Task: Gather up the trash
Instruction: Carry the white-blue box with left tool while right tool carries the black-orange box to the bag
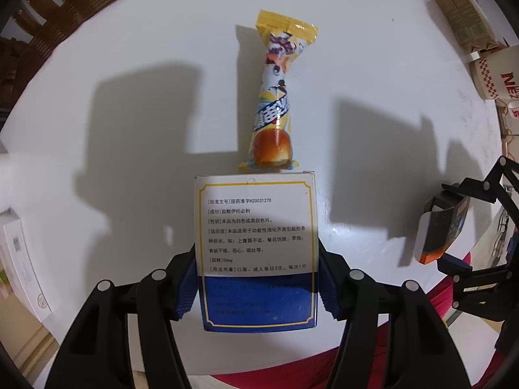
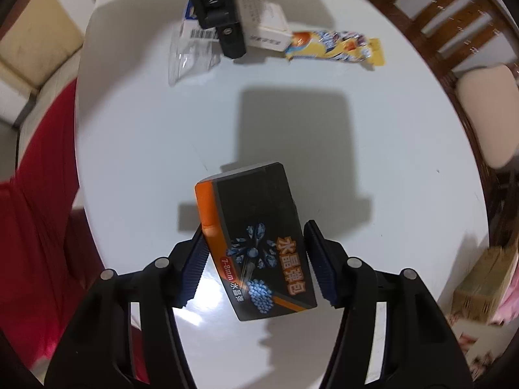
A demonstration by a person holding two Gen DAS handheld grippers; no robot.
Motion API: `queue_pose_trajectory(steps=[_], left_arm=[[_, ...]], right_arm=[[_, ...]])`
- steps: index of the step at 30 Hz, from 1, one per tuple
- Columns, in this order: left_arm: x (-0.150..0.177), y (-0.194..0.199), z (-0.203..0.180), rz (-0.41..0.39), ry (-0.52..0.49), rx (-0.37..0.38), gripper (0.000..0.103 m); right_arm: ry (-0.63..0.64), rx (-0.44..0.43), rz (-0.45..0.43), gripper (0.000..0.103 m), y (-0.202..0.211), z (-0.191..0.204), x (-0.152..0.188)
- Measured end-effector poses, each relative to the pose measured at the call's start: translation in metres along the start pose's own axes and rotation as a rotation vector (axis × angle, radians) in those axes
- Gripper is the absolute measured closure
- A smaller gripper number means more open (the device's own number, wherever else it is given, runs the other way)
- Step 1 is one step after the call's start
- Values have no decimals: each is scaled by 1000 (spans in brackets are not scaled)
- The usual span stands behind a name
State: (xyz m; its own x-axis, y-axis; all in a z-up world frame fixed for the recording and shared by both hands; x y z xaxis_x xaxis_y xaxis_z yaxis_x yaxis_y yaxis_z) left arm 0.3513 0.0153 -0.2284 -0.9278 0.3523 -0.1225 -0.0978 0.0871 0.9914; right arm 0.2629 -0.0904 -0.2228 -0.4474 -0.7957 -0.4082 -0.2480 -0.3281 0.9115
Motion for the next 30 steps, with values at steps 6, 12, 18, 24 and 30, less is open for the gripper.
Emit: queue_pose_trajectory(steps=[6, 12, 18, 24, 30], left_arm=[[2, 26, -3, -64, 23, -7, 44], [20, 54, -8, -121, 37, -15, 44], [39, 83, -14, -167, 38, -15, 44], [72, 95, -28, -200, 24, -6, 44], [99, 108, -42, -234, 1, -4, 44]], right_arm=[[-147, 81, -123, 47, 27, 10, -15], [-300, 170, -163, 48, 38, 20, -14], [-355, 278, -230, 48, 67, 20, -26], [-394, 327, -285, 48, 93, 24, -34], [-407, 370, -348, 48, 131, 39, -41]])
Point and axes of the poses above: each gripper's, at about its wrist camera, not at the fingertips, and y roughly against the way its jaws point, z to its left, x to its underside, the point moved 10 cm from there along -y, roughly the way its jaws point, and after that the axes turned 15 degrees about -z, right-handed, at the moved point
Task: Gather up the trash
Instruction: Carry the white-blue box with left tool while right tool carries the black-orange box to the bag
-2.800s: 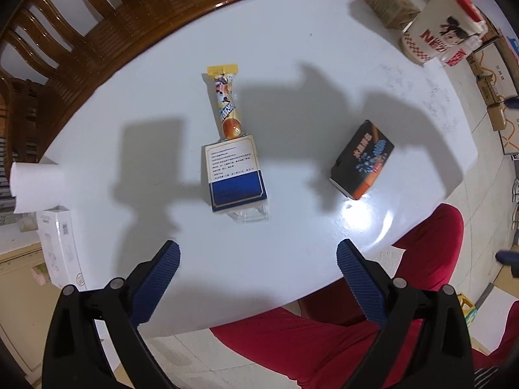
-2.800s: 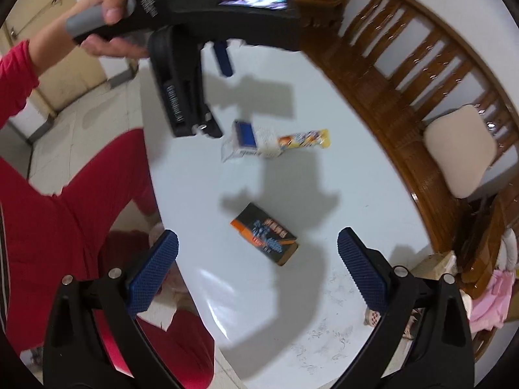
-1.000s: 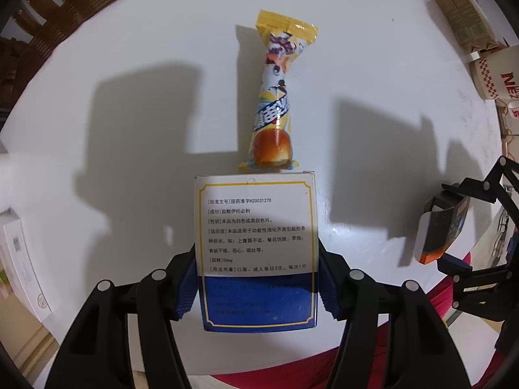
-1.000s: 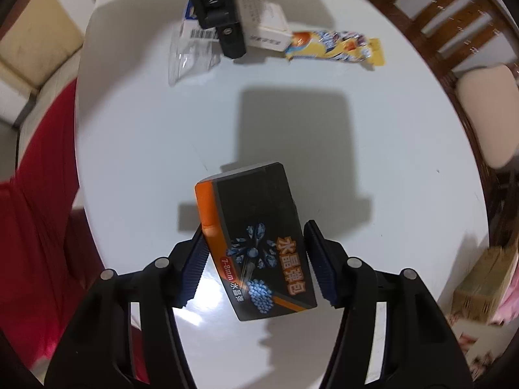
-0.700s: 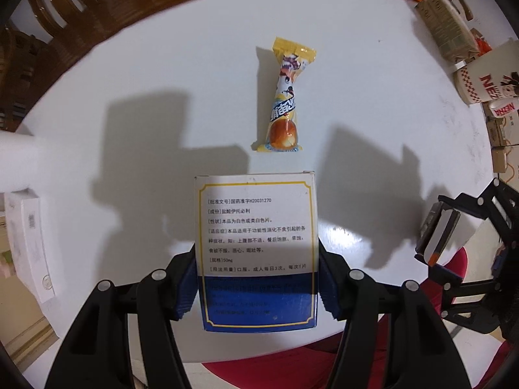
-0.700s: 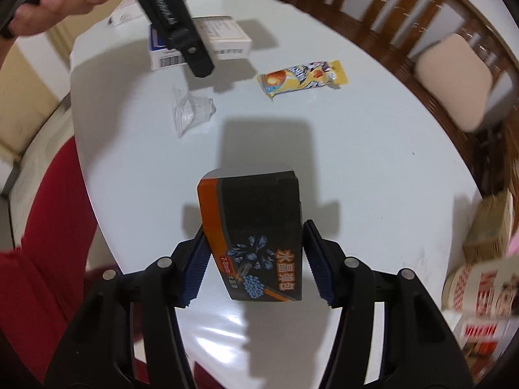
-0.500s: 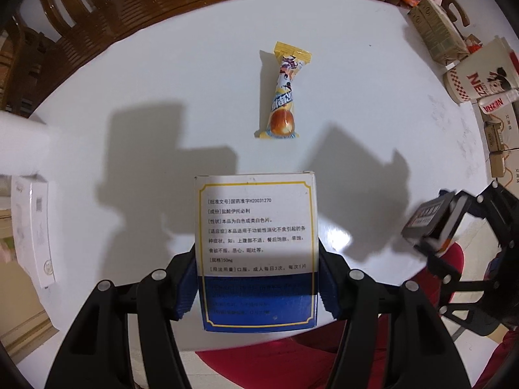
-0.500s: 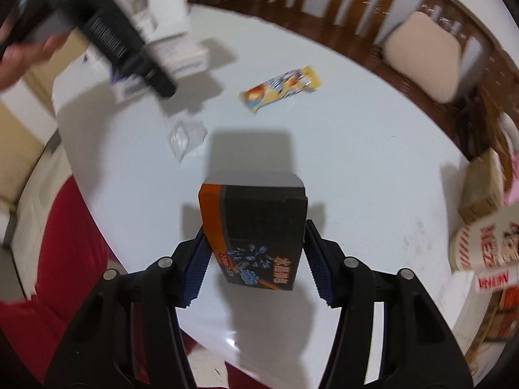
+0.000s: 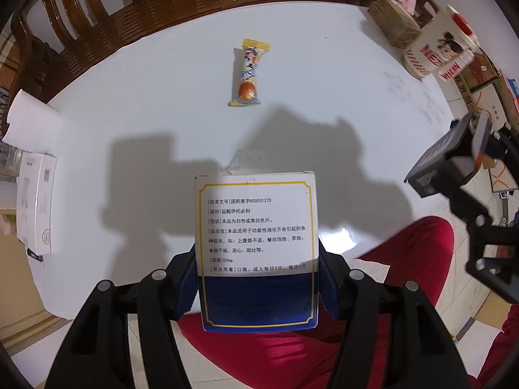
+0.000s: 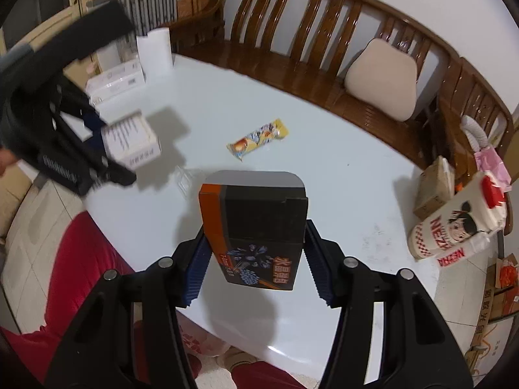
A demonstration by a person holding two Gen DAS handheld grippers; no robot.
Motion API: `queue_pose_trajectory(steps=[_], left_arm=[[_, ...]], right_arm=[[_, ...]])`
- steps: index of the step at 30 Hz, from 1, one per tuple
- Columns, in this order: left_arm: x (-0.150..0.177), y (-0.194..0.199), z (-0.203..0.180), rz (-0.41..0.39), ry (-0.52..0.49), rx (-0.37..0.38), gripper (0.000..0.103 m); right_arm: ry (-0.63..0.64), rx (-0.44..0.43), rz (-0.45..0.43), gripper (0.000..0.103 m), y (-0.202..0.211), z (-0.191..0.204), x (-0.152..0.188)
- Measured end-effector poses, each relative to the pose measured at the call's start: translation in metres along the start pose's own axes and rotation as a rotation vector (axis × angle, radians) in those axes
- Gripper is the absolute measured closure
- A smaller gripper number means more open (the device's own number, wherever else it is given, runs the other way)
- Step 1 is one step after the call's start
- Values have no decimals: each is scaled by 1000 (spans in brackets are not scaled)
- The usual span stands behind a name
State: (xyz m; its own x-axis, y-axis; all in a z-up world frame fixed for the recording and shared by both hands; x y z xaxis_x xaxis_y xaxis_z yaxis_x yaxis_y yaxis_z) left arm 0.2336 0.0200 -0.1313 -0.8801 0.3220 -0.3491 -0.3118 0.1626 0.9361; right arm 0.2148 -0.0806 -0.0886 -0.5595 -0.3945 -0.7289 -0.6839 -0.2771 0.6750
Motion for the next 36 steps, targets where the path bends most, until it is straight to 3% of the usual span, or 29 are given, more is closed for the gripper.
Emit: queue_pose_trajectory(steps=[14, 21, 36], left_arm=[[58, 32, -36, -68, -43, 29, 44], [82, 31, -57, -121, -46, 72, 44], [140, 2, -69, -191, -69, -16, 44]], right_arm=[[12, 13, -101, 48, 77, 37, -3], [16, 20, -125, 48, 96, 60, 23], [-15, 15, -108, 48, 93, 92, 93]])
Point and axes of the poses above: each gripper's, at about its wrist camera, not at the fingertips, and y roughly against the way its jaws point, z to its left, x to its underside, the point moved 10 cm from there along -y, roughly the way its jaws point, and after that the axes turned 15 degrees about -z, right-handed, at the moved point
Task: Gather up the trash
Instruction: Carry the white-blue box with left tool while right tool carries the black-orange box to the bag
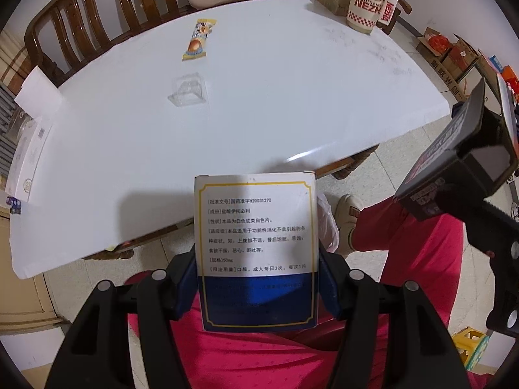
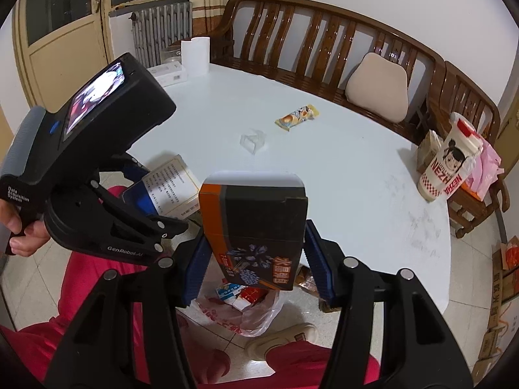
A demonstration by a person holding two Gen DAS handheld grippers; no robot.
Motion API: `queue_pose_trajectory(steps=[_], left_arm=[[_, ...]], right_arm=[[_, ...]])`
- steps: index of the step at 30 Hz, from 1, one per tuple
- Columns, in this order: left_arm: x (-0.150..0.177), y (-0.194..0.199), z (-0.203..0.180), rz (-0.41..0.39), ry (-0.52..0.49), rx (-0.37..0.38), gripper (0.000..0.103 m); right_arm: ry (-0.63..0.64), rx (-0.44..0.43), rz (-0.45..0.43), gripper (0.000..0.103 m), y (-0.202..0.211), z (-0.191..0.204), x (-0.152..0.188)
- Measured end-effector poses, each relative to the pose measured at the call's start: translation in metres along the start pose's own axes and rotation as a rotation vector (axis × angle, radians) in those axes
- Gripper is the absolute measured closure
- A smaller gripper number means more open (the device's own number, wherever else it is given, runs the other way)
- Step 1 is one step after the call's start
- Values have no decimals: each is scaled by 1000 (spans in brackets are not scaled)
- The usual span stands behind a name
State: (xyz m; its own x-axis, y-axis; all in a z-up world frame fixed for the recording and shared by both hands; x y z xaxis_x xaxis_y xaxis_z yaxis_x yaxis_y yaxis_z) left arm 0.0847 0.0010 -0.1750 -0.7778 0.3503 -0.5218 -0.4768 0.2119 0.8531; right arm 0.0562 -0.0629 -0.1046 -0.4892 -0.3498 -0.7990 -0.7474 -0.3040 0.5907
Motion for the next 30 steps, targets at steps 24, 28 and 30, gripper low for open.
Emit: queue_pose_trajectory(steps=[24, 28, 30], left_arm=[[68, -79, -11, 71, 33, 3, 44], [85, -100, -8, 110, 54, 8, 44], [91, -109, -6, 123, 68, 16, 44]], right_arm=[[-140, -3, 140, 48, -45, 15, 103], [-138, 9, 170, 48, -57, 14, 121], [-148, 13, 181, 48, -62, 14, 129]])
Point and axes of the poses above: each gripper's, at about its wrist camera, not at the fingertips, and y roughly against the way its jaws point, z to its left, x to its underside, the point moved 10 cm from there along -y, roughly the way its jaws point, and after that the axes turned 15 degrees about -z, right-handed, at the moved point
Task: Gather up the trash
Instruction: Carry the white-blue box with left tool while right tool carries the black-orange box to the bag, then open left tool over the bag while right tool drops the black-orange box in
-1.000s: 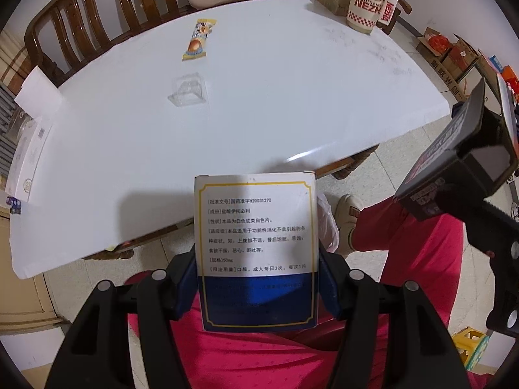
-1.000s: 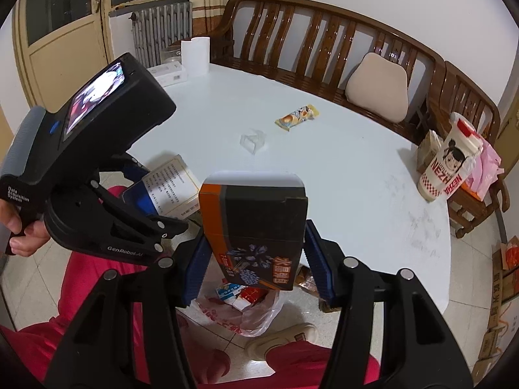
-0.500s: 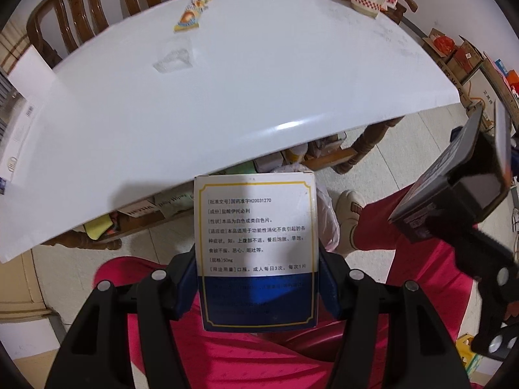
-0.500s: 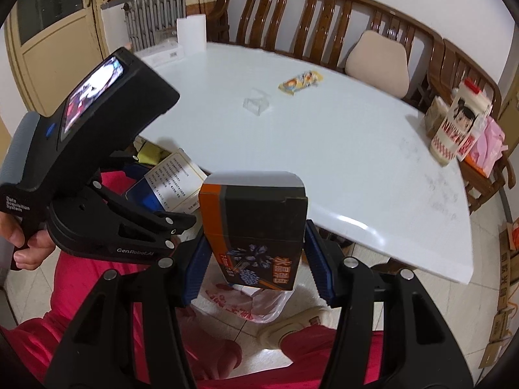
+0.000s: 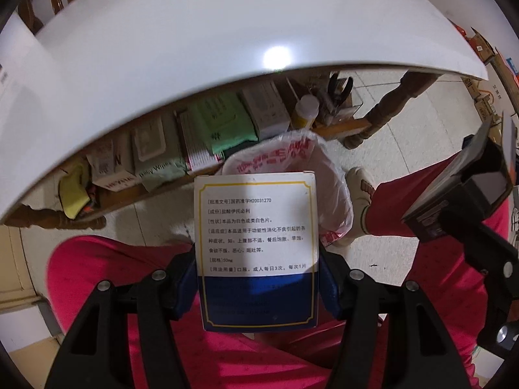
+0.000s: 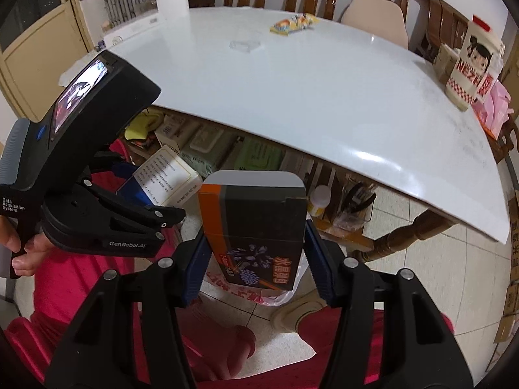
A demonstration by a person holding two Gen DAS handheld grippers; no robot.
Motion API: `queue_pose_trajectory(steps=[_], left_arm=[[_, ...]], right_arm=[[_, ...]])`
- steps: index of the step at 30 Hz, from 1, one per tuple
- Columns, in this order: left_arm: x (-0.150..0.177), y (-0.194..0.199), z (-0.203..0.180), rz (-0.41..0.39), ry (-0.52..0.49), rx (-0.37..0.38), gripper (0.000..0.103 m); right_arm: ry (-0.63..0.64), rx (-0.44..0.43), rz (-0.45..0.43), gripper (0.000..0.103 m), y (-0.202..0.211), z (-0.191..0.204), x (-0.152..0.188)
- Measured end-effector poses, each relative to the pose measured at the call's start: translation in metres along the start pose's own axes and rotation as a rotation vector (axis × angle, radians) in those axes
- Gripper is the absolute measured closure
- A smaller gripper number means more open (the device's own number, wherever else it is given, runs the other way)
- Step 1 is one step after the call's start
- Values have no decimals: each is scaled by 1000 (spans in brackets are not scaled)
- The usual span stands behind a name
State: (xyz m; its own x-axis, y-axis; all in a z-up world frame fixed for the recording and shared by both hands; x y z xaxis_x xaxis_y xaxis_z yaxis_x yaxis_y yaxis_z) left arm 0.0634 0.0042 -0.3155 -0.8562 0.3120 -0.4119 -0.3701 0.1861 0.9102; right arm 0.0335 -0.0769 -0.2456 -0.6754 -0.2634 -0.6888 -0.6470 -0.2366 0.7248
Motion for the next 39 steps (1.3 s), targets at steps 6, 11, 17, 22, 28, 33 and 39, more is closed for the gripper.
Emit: queue_pose_trajectory(steps=[6, 11, 17, 22, 28, 33, 39], left_arm=[[11, -38, 5, 25, 99, 47, 44], [21, -72, 8, 88, 132, 31, 44], [32, -108, 15, 156, 179, 19, 44], [41, -128, 14, 197, 253, 46, 44], [47, -153, 12, 254, 313, 61, 44], [51, -169, 13, 288, 342, 58, 44], [56, -186, 17, 318, 395, 55, 44]], right_arm=[[-94, 0, 34, 48, -27, -10, 24], [-170, 19, 78, 48, -61, -19, 49], [-212, 56, 141, 48, -102, -29, 74], [-279, 59, 187, 48, -120, -32, 96], [-247, 71, 267, 48, -147, -29, 123], [-261, 45, 321, 48, -164, -21, 144], [-285, 23, 369, 48, -178, -15, 159]])
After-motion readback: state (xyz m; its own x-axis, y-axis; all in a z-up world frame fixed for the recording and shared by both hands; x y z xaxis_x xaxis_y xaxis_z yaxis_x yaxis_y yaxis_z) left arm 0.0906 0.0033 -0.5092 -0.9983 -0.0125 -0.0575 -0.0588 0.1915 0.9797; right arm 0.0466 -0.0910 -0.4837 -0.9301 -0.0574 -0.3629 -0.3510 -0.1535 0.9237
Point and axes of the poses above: each gripper's, at about its wrist camera, not at the fingertips, and y roughly against the way its jaws point, z to its left, x to its underside, the point moved 10 cm from there along -y, roughly the way its jaws point, and after that the axes turned 15 degrees about -z, right-handed, at the moved point
